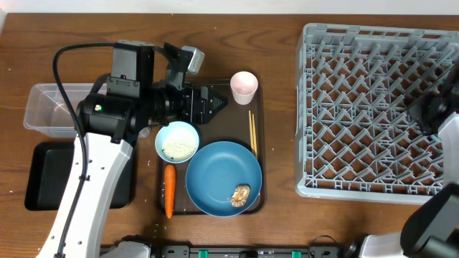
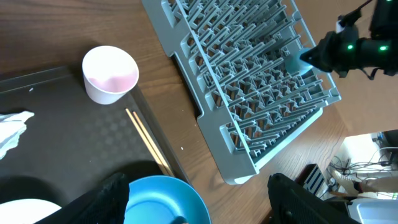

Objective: Sort waste into correct bins and load items into the dishwasher rack
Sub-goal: 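Lower the light-blue cup upside down into the rack, open right gripper, then reach the left gripper to the pink cup and grasp it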

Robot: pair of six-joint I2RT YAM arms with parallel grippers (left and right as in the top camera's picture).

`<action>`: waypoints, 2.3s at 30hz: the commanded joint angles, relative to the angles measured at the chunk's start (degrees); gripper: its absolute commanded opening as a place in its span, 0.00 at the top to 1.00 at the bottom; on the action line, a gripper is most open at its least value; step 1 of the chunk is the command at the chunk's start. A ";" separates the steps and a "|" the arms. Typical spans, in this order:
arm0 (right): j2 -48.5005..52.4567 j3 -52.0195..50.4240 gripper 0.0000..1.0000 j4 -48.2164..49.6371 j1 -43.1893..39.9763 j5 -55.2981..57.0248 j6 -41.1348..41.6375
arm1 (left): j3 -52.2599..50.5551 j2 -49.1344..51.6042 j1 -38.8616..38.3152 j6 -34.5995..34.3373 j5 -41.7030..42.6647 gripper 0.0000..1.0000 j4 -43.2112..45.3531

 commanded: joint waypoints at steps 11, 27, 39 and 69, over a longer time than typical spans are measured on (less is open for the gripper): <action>-1.62 0.13 0.99 0.63 -1.88 11.26 0.09 | 0.94 -0.42 0.11 0.42 -0.28 0.27 -0.09; -7.54 0.11 0.82 -0.31 -2.69 -6.36 -1.79 | 0.94 -0.39 0.11 0.42 -0.31 0.28 0.20; -0.66 -1.79 0.85 3.21 -1.57 -1.09 -1.01 | 0.94 -0.42 0.13 0.39 -0.26 0.28 0.28; -20.04 -1.27 0.61 4.15 0.35 -27.54 -1.73 | 0.61 3.39 -3.54 1.75 -17.73 0.27 8.44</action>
